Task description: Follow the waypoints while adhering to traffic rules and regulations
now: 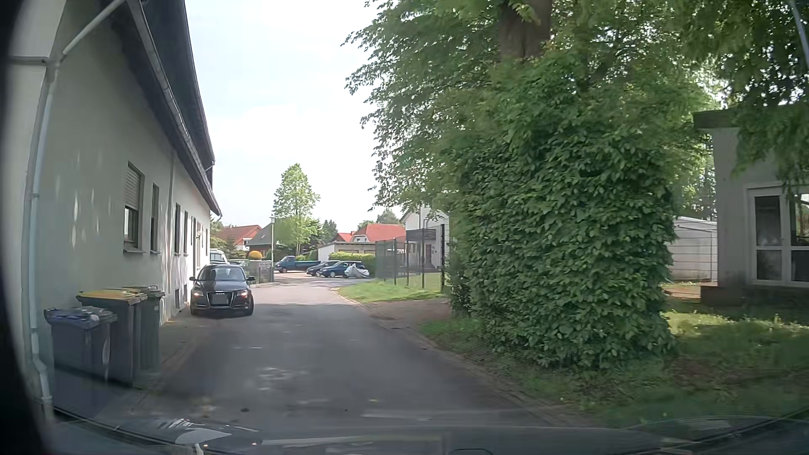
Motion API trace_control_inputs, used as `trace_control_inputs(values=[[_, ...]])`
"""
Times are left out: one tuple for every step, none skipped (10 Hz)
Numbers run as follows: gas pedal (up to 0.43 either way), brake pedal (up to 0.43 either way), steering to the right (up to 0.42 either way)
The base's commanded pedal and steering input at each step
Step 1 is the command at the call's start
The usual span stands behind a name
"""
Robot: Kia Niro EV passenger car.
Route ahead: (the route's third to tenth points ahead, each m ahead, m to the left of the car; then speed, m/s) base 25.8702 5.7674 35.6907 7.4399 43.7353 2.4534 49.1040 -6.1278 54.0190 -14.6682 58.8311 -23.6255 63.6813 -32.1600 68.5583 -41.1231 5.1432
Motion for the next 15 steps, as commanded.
trace_control_inputs(values=[[0.098,0.0,-0.208],[0.098,0.0,-0.191],[0.098,0.0,-0.169],[0.098,0.0,-0.15],[0.098,0.0,-0.13],[0.11,0.0,-0.121],[0.11,0.0,-0.119],[0.11,0.0,-0.119],[0.11,0.0,-0.113],[0.11,0.0,-0.103],[0.11,0.0,-0.088],[0.11,0.0,-0.078],[0.11,0.0,-0.072],[0.11,0.0,-0.065],[0.11,0.0,-0.058]])
